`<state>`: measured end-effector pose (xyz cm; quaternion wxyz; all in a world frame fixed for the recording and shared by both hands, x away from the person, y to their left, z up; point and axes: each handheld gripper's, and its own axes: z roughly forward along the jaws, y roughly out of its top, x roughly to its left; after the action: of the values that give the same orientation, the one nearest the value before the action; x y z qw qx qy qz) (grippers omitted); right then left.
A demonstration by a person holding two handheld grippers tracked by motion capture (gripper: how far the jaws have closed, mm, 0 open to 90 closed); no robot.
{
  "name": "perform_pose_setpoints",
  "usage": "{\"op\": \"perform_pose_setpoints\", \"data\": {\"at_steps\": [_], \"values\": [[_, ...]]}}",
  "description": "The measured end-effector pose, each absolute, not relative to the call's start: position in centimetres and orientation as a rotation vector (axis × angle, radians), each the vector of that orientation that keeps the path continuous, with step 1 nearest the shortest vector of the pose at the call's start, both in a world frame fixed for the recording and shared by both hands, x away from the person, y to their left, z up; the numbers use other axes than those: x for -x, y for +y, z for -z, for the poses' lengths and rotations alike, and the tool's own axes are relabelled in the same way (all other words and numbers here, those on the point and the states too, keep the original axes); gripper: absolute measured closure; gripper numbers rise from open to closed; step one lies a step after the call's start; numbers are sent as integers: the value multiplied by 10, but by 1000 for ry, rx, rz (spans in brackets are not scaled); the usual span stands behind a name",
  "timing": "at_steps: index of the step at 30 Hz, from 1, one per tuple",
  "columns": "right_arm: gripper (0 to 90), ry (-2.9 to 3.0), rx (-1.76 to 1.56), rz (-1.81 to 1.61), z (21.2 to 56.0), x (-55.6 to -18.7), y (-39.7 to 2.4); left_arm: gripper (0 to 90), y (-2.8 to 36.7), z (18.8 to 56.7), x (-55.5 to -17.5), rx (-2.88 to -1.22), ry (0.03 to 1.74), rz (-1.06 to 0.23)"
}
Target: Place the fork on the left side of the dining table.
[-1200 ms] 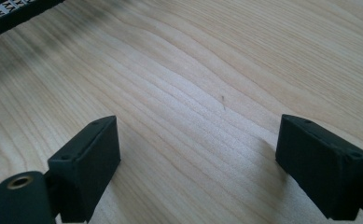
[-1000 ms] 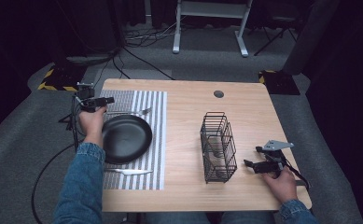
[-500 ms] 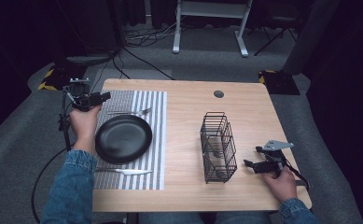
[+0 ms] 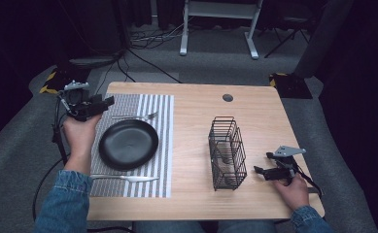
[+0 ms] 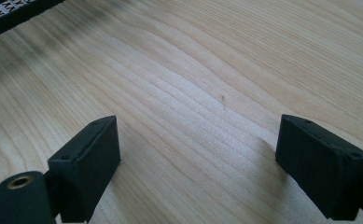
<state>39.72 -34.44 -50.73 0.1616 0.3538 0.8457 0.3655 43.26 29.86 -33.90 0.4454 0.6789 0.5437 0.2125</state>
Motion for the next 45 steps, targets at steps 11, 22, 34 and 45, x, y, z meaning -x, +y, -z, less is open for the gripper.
{"op": "perform_pose_setpoints", "data": {"at_steps": [11,22,34,45], "values": [[139,2413,-1011,-1044,507,-397,-344,434,296,328,-375,-1709,1254,-586],[139,2414,-1011,-1043,507,-397,-344,422,299,341,-336,-1747,1217,-589],[139,2413,-1011,-1044,507,-397,-344,421,309,360,-285,-1769,1191,-593],[139,2414,-1011,-1045,507,-397,-344,404,312,385,-251,-1784,1147,-613]]}}
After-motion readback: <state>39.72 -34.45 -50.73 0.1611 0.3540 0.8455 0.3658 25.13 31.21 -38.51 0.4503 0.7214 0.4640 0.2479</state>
